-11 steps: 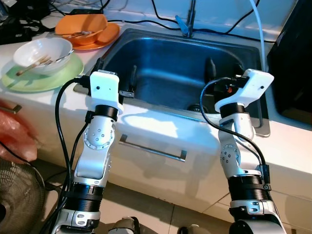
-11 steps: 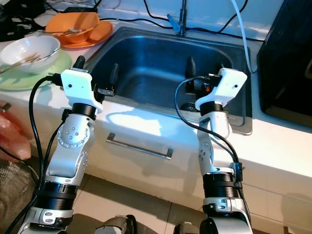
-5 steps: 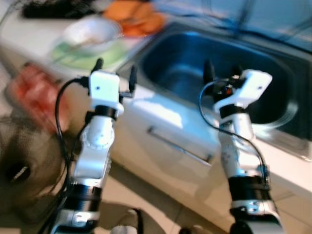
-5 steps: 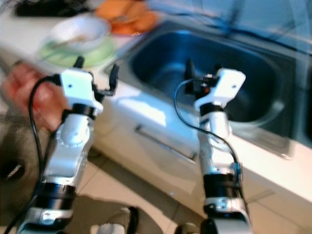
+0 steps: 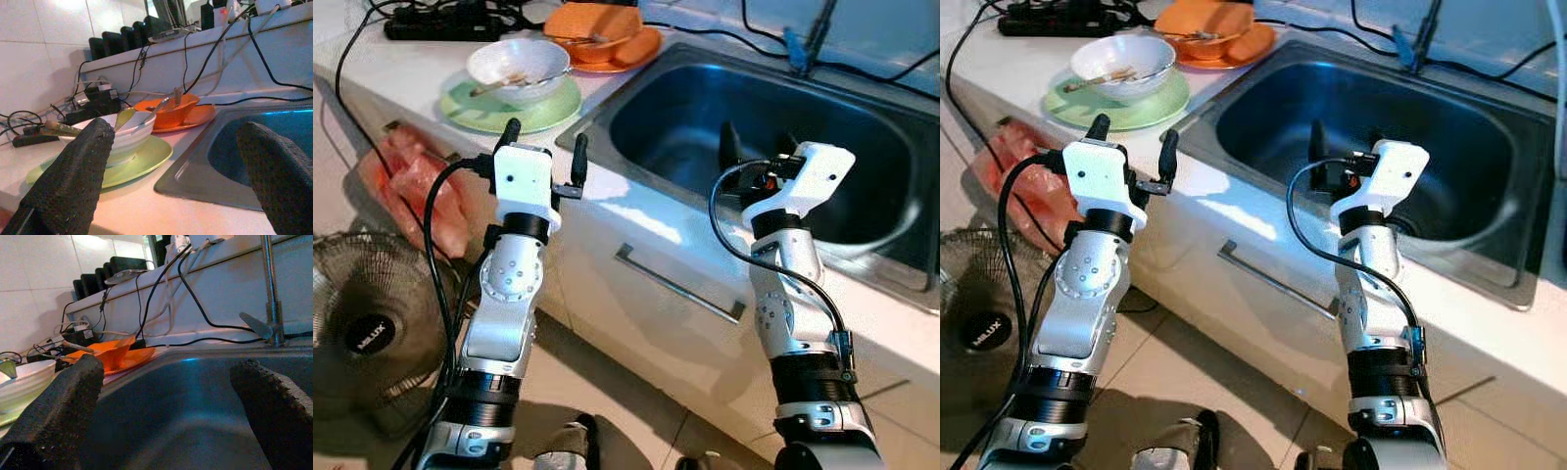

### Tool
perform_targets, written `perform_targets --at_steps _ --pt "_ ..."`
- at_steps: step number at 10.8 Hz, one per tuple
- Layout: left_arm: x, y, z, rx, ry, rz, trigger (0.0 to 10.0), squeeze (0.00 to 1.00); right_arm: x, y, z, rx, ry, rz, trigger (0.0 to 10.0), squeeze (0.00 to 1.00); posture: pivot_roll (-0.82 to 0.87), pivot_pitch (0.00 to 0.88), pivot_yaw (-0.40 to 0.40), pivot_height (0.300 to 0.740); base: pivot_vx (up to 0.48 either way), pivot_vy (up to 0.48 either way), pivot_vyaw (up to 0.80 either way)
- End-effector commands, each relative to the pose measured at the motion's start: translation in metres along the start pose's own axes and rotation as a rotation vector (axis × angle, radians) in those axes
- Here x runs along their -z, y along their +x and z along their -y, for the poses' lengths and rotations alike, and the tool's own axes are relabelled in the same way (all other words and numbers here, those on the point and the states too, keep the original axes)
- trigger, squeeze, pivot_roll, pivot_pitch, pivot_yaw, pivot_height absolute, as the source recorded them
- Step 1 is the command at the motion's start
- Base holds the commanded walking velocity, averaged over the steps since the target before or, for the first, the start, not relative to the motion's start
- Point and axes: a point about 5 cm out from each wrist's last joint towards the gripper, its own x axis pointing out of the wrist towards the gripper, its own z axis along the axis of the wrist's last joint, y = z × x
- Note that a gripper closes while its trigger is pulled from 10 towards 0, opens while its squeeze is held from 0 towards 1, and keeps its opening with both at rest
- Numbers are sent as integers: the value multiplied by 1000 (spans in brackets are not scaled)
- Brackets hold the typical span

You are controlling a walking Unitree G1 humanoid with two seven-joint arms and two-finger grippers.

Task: Kitchen organization

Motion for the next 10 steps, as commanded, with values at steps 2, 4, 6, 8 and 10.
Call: perform_targets --at_steps 2,4,6,8,10 --pt "-2 0 -2 -6 2 7 10000 0 3 -1 1 10 5 -15 10000 0 47 150 2 740 0 0 0" --pt "-1 0 -2 -9 -2 -3 10000 0 4 -2 1 13 18 -17 10000 0 47 150 2 740 0 0 0" --pt "0 0 -2 -13 -1 -10 10000 0 4 -2 1 11 24 -21 10000 0 47 150 2 740 0 148 0" --pt "0 -1 -3 -14 2 -13 10000 0 4 -2 1 10 27 -22 10000 0 48 153 1 740 0 298 0" --pt "0 -1 -4 -16 7 -16 10000 0 5 -3 0 8 27 -27 10000 0 48 154 2 740 0 302 0"
